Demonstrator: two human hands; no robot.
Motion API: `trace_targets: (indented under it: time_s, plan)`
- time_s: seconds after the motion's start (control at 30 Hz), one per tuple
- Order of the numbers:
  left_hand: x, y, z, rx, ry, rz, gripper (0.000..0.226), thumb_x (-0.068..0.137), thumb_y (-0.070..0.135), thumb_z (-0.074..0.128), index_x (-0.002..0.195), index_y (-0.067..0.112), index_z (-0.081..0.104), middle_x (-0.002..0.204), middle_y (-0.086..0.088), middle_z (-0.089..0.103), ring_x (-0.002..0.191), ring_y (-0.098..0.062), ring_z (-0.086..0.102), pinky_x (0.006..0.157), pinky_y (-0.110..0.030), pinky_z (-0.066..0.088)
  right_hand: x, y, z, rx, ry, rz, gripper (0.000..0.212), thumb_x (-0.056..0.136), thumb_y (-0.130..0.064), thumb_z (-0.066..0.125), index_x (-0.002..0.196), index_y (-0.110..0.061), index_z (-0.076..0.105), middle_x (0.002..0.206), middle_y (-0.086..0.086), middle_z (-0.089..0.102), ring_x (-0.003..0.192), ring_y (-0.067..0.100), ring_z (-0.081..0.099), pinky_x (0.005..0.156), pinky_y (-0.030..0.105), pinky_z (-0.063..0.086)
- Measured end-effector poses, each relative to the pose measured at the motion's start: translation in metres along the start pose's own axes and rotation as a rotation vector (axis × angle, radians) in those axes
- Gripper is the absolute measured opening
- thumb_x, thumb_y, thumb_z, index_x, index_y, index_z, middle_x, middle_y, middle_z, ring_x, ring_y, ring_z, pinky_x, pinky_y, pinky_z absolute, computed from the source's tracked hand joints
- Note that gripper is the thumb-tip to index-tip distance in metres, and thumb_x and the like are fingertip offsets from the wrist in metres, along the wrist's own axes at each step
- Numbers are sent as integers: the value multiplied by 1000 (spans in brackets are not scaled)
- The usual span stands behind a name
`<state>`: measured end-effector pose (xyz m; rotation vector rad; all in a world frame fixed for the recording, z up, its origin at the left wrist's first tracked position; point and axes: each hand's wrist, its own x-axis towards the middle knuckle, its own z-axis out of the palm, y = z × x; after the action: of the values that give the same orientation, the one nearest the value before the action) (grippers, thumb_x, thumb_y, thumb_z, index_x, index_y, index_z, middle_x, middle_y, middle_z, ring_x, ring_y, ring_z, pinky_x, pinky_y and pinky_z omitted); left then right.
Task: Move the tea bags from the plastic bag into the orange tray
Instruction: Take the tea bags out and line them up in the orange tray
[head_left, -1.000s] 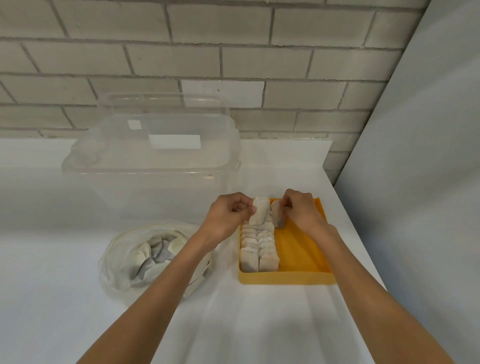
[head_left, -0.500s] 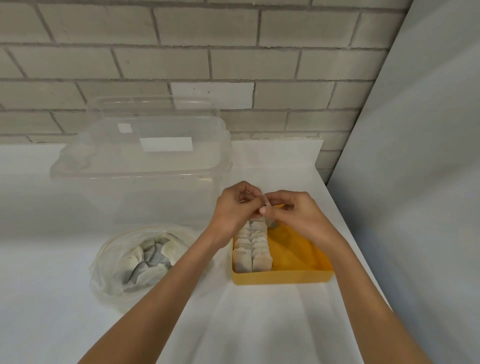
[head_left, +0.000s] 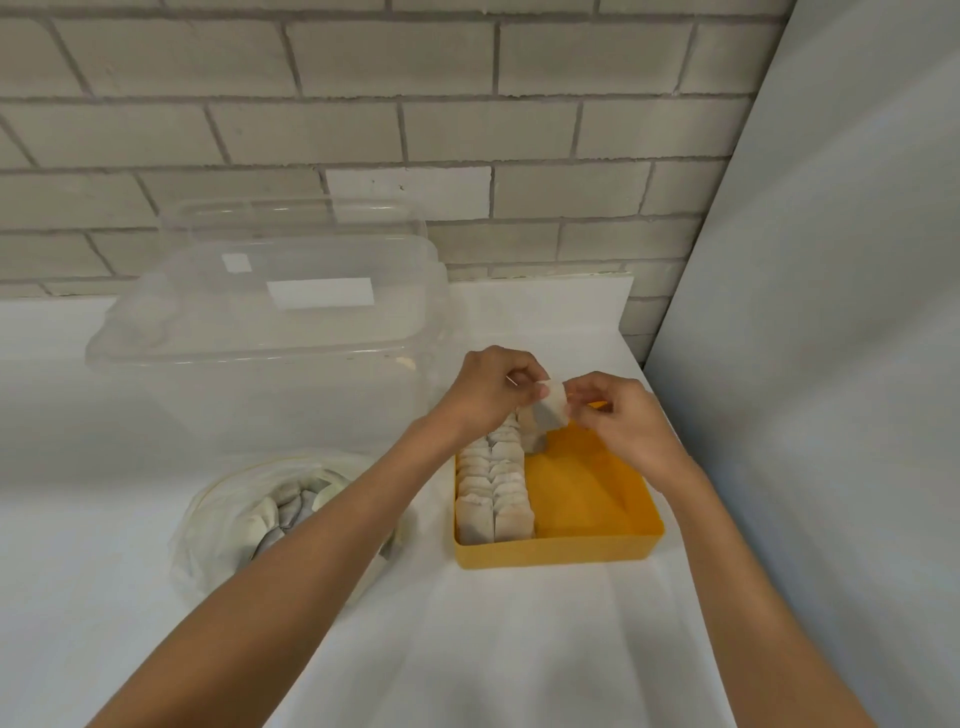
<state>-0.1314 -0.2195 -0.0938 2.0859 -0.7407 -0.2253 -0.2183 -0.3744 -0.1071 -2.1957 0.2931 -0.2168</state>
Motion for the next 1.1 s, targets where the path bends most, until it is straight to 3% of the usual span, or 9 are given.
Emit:
trace_targets:
  time_s: [0.13,0.37,0.5,0.73,1.0,1.1]
  plan:
    - [13,-12,17,160,-138,-5,16,89,9,64,102,6,72,104,-10,70,95,-20,64,87,-29,52,-2,7,-8,-31,51,10,22,91,-13,62,112,-19,68,102,-6,65,94,9,58,84,22,44]
    - [22,-29,33,293,-220,-29,17,89,8,65,104,5,71,109,-12,67,97,-23,64,89,-30,52,-4,14,-11,-49,58,19,22,92,-14,61,112,-19,67,104,-6,64,91,13,60,82,23,46]
    - [21,-36,37,383,-197,-9,17,90,9,62,105,6,70,113,-10,66,99,-24,64,91,-35,53,-5,14,-10,-46,62,18,22,92,-15,62,112,-20,67,103,-7,63,90,13,61,82,23,46]
    - [24,-43,43,600,-137,46,18,96,15,53,108,15,66,114,-9,63,95,-25,63,75,-27,45,-7,14,-8,-38,49,21,21,92,-14,61,112,-19,67,104,-5,64,89,14,61,84,26,48]
    - [21,-41,45,724,-112,130,22,98,15,49,117,16,60,117,-7,60,102,-24,58,86,-32,44,-10,14,-9,-37,45,32,21,92,-15,61,112,-19,66,104,-6,64,86,12,59,78,22,44]
    - [18,-37,44,722,-90,139,25,96,13,52,121,15,52,116,-8,57,100,-25,57,83,-33,43,-10,14,-10,-39,46,35,21,92,-15,61,112,-19,66,104,-7,64,86,10,58,75,18,44]
